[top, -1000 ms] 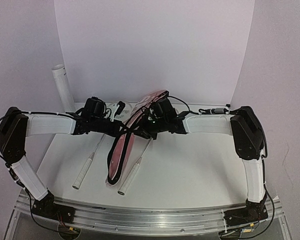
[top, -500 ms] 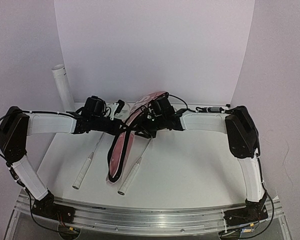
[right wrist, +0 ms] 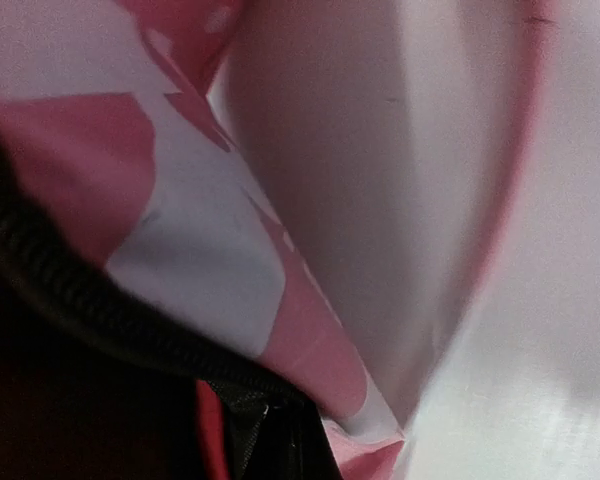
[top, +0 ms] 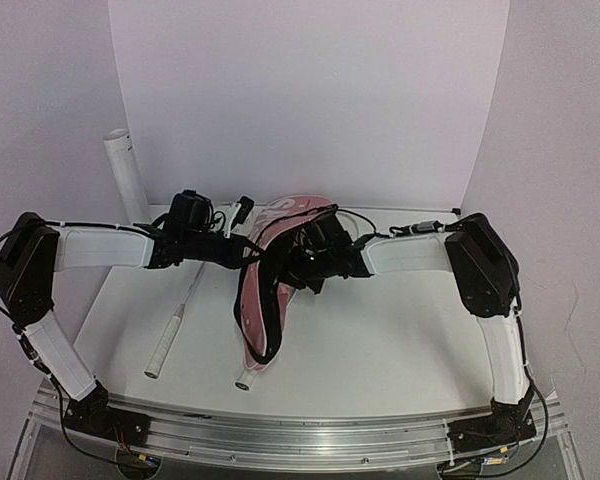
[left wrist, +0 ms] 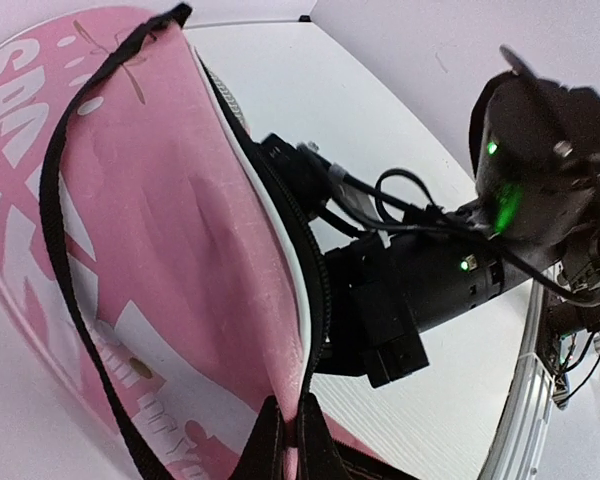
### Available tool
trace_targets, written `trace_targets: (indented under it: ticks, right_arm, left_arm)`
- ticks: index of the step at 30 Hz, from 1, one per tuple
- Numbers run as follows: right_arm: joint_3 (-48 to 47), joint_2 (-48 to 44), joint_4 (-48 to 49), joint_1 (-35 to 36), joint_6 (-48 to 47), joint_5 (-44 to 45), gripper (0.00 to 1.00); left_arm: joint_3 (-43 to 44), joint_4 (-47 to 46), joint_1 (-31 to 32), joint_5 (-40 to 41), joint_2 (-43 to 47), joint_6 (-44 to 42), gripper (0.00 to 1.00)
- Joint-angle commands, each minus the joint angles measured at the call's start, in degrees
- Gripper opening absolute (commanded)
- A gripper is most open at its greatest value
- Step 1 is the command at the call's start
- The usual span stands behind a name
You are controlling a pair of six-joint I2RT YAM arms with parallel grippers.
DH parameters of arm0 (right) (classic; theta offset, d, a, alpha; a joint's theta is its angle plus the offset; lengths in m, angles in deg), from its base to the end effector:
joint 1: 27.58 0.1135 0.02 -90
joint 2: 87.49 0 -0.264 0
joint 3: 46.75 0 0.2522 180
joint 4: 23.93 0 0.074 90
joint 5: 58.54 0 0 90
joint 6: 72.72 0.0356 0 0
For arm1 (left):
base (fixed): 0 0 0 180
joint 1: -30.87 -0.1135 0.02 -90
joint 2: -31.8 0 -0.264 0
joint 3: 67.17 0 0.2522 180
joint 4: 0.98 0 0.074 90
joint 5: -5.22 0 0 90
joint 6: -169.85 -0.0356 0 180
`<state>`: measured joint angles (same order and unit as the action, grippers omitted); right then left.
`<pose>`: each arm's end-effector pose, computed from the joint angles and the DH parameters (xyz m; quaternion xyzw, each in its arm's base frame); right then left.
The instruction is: Pack up the badminton gear
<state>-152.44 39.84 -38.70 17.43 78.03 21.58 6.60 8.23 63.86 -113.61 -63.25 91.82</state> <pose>0.3508 0.3596 0.1657 0.0833 0.8862 0.4045 0.2097 0.3001 -0.2153 0.2316 0.2748 0.8042 -0.3835 0.3615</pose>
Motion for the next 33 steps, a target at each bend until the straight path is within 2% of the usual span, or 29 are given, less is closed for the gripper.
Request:
trace_targets:
  ticks: [1, 7, 12, 18, 21, 24, 27, 33]
  right_arm:
    - [3.70, -8.11, -6.95, -2.20, -6.45, 12.11, 0.00]
    - [6.37, -15.74, -12.82, -2.22, -12.18, 17.84, 0.00]
    - [7.43, -17.12, -14.62, -1.13, -13.76, 17.45, 0.00]
    - [3.42, -12.80, -15.64, 2.03, -18.08, 10.76, 0.00]
    - [6.16, -12.34, -15.62, 2.26, -16.95, 9.19, 0.00]
    - [8.96, -12.65, -15.57, 2.23, -19.03, 8.41, 0.00]
    - [8.20, -11.83, -15.60, 2.20, -22.53, 4.08, 0.01]
    - [8.49, -14.56, -15.60, 1.42, -23.56, 4.13, 0.20]
  left_arm:
    - [4.20, -1.88, -2.43, -1.63, 6.39, 0.84, 0.00]
    - [4.18, 2.83, -5.11, 0.71, 8.99, -1.45, 0.00]
    - [-0.84, 3.14, -9.16, 1.24, 7.65, 2.12, 0.00]
    - [-6.21, 3.06, -9.42, 2.25, 5.53, -3.90, 0.00]
    - [-8.42, 1.25, -9.40, 2.14, 5.50, -6.33, 0.00]
    - [-9.26, -0.23, -9.31, -0.12, 5.59, -7.27, 0.00]
    - [-10.23, -2.27, -8.43, -3.73, 6.01, -7.02, 0.00]
    - [-11.50, -6.97, -7.40, -8.72, 6.36, -3.58, 0.00]
